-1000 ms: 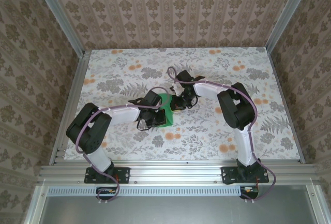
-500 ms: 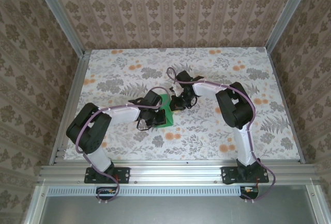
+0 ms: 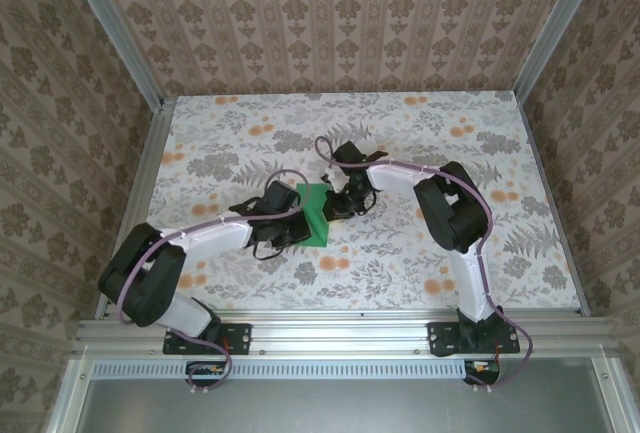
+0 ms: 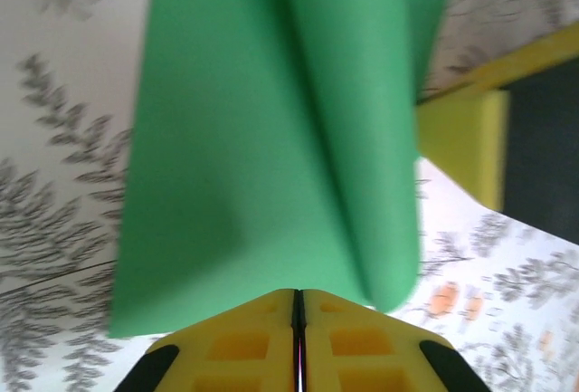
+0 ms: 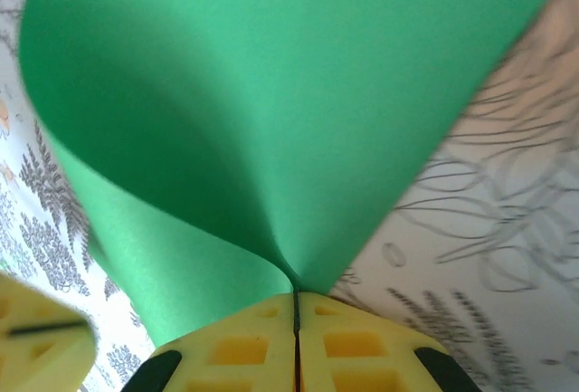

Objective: Fold a paper plane with a square sheet of paper (pick it up from the middle)
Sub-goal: Fold the triangle a second time at the center of the table.

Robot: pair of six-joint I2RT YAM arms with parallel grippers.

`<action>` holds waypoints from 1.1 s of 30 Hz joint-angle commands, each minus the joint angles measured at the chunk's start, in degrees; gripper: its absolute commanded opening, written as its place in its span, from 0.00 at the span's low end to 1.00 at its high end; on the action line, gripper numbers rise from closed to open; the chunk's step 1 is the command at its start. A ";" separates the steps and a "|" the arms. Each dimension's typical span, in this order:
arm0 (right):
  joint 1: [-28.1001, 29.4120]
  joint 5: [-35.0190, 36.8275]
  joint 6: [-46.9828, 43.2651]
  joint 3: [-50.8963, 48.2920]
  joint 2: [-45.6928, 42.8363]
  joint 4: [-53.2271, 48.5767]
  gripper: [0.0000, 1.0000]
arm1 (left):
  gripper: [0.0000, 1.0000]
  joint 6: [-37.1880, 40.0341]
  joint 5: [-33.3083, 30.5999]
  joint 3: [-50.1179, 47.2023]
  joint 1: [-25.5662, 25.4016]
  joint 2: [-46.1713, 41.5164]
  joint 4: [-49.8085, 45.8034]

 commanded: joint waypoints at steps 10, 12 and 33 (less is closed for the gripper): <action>1.46 0.40 -0.35 1.63 -1.32 -2.28 0.09 | 0.05 -0.71 -2.43 -0.42 0.51 2.52 -6.00; 1.46 1.80 -0.52 2.24 -1.13 -2.55 0.09 | 0.05 0.11 -2.37 0.16 0.52 3.16 -7.32; 1.47 7.19 -1.27 4.73 1.31 -3.00 0.11 | 0.03 3.72 -1.24 2.63 0.47 5.53 -10.31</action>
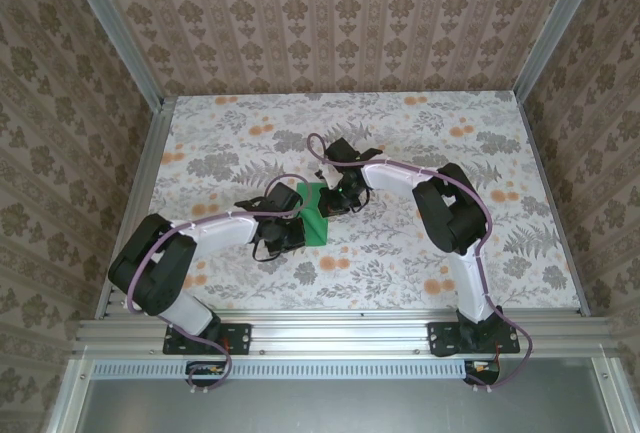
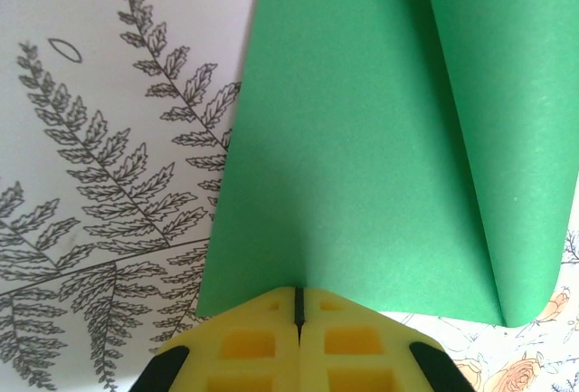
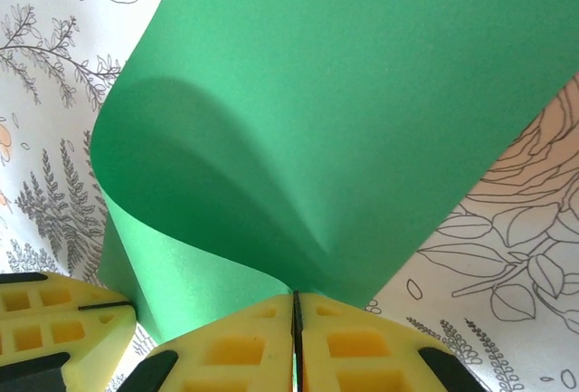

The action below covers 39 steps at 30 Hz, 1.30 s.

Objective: Fold a paper plane with a square sheet of paper (pick it up from the middle)
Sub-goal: Fold the triangle a second time at the center of the table.

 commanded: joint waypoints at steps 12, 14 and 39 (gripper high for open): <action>0.21 3.21 -1.05 1.47 1.94 -2.34 0.10 | 0.02 1.58 0.42 0.09 0.35 1.79 -2.40; 0.21 3.50 -0.99 1.45 2.12 -2.43 0.11 | 0.02 1.58 0.49 0.09 0.40 1.77 -2.38; 0.12 4.69 -1.88 1.44 4.29 -4.47 0.10 | 0.17 -1.79 2.93 1.75 1.90 -4.93 12.60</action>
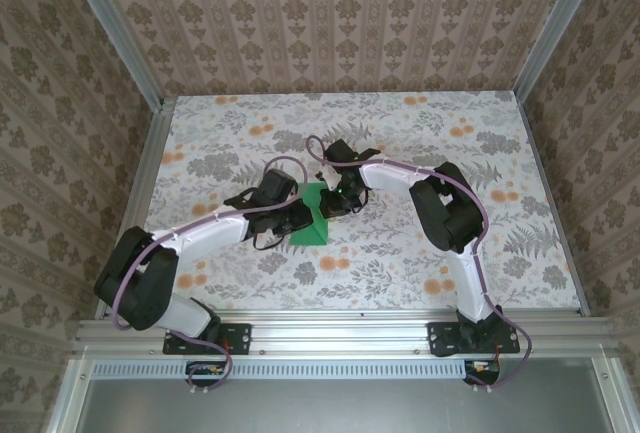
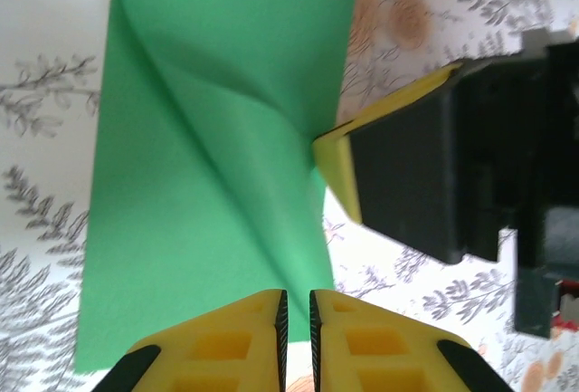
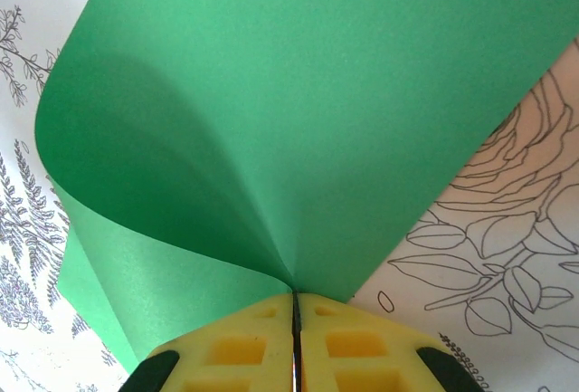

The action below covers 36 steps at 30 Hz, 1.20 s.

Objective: Fold a paper plane with a square sheet of paper (pick it up from the middle)
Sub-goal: Fold the triangle a second time at the center of the table.

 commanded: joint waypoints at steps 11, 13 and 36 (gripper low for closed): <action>-0.07 2.34 0.17 0.34 3.19 -2.58 0.10 | 0.10 -4.15 2.05 0.49 1.15 7.27 9.93; -0.21 2.37 0.41 0.35 3.24 -2.57 0.10 | 0.09 -4.20 2.05 0.32 1.33 8.01 9.92; -0.56 2.53 0.62 0.55 3.68 -2.54 0.09 | 0.07 -4.84 1.09 -0.96 1.53 11.01 9.65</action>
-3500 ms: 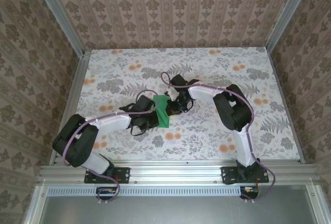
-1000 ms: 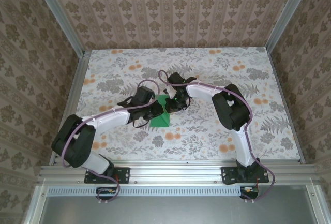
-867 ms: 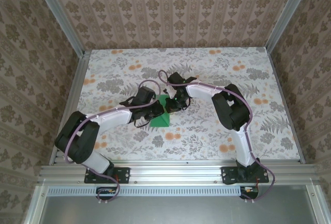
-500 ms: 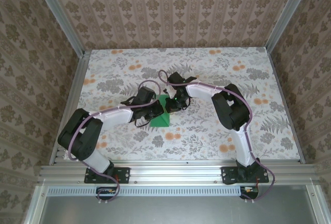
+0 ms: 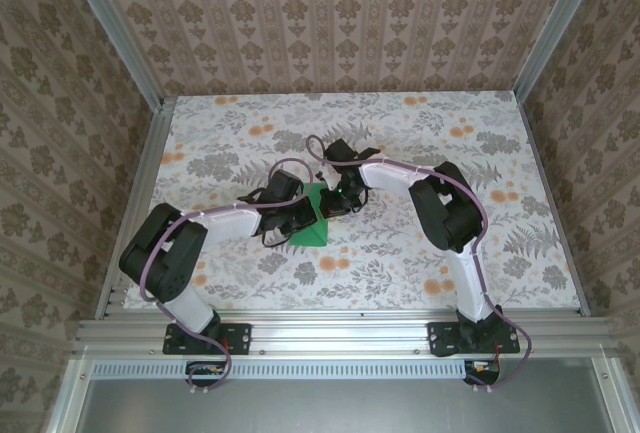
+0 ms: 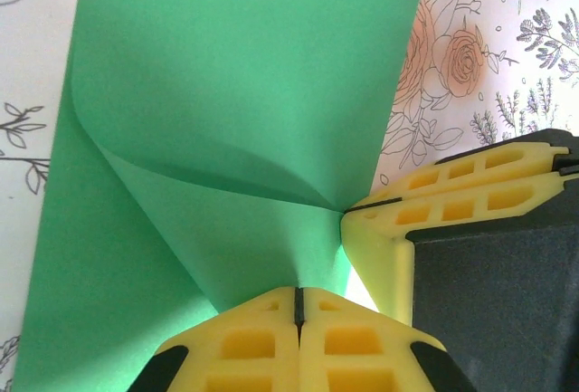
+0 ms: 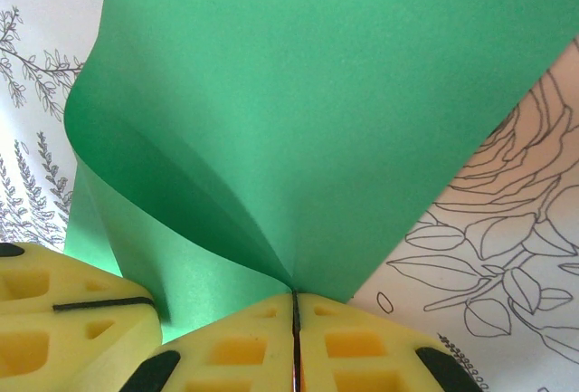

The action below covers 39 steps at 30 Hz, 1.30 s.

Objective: Fold a paper plane with a square sheet of paper (pick it up from the middle)
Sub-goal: Fold the triangle a second time at the center of the table.

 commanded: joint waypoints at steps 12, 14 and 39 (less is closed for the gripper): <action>-0.64 2.60 1.47 1.07 4.23 -2.96 0.09 | 0.06 -1.18 -0.80 -1.08 0.41 1.38 -0.59; -0.73 2.56 1.68 1.10 4.27 -3.03 0.09 | 0.06 -1.27 -0.80 -1.00 0.41 1.56 -0.57; -1.09 1.58 3.44 2.51 4.87 -3.39 0.09 | 0.04 -2.59 -1.90 -0.29 0.23 3.78 -3.43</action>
